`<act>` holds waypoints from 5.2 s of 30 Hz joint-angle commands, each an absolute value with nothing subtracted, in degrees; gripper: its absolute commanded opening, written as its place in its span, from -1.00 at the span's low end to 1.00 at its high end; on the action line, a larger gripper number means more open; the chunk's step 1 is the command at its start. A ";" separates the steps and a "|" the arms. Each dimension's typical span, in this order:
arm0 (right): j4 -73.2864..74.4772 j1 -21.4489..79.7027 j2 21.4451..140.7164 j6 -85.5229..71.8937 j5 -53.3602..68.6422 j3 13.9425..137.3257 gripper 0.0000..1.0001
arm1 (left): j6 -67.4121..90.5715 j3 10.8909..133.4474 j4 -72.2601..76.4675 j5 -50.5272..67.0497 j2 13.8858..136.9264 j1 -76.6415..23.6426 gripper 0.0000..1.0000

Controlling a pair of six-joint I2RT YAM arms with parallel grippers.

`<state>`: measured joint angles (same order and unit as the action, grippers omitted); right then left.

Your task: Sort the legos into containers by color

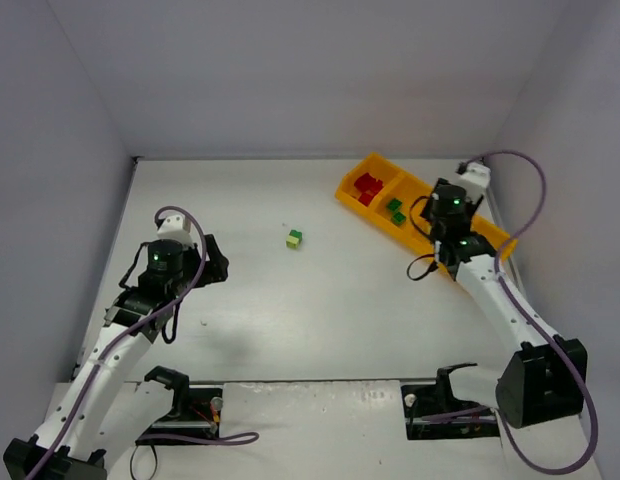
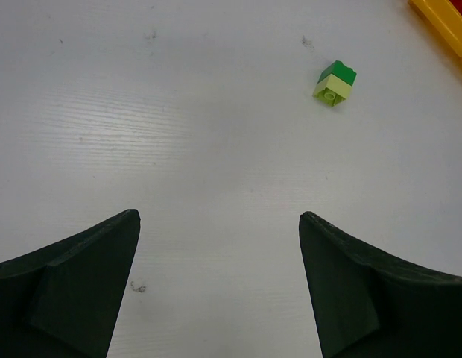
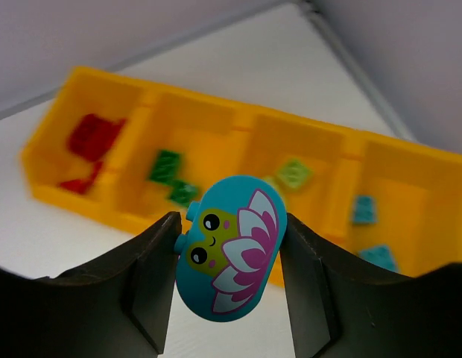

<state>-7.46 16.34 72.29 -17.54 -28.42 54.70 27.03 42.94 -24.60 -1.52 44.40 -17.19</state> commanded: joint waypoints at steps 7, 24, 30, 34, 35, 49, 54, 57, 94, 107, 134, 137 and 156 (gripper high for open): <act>-5.10 -9.57 71.87 -25.82 -17.58 47.63 -0.92 | 25.84 44.56 -21.18 -0.79 45.00 -17.40 0.62; -5.89 -14.33 79.90 -25.85 -14.42 53.96 0.36 | 25.40 44.65 -21.09 -0.44 45.35 -17.40 0.62; -4.84 -9.76 78.66 -22.59 -15.55 55.19 0.54 | 25.23 44.74 -20.65 -0.18 46.76 -17.40 0.62; -6.40 -1.69 76.30 -19.08 -16.79 55.11 0.40 | 25.31 44.82 -20.57 0.00 47.37 -17.32 0.62; -7.29 3.55 76.03 -16.29 -15.74 55.11 0.37 | 25.31 44.74 -20.48 0.00 47.37 -17.40 0.62; -11.25 26.45 94.38 -9.67 1.30 67.14 -0.03 | 25.31 44.65 -20.22 0.00 48.60 -17.31 0.62; -10.64 27.86 102.90 -5.02 4.30 73.81 -0.32 | 25.31 44.82 -20.39 0.00 48.61 -17.31 0.62; -9.85 27.86 107.03 -3.34 6.59 77.41 -0.55 | 25.31 44.65 -20.30 0.00 48.86 -17.31 0.62; -9.84 45.17 117.95 -6.59 -10.02 92.63 -0.58 | 25.23 44.82 -20.65 0.00 49.31 -17.40 0.62; -9.32 45.53 124.54 -7.56 -1.41 99.31 -0.81 | 25.40 44.83 -21.01 0.00 48.87 -17.49 0.62; -6.15 47.28 124.02 -6.42 -2.99 92.82 -0.95 | 25.66 44.65 -20.48 2.02 49.13 -17.58 0.62; -6.15 47.64 122.26 -6.15 -3.86 91.50 -0.96 | 25.75 44.65 -20.57 2.11 49.13 -17.58 0.62; -9.58 46.76 102.93 10.00 6.32 80.34 -0.71 | 25.75 44.74 -20.48 2.20 48.87 -17.67 0.62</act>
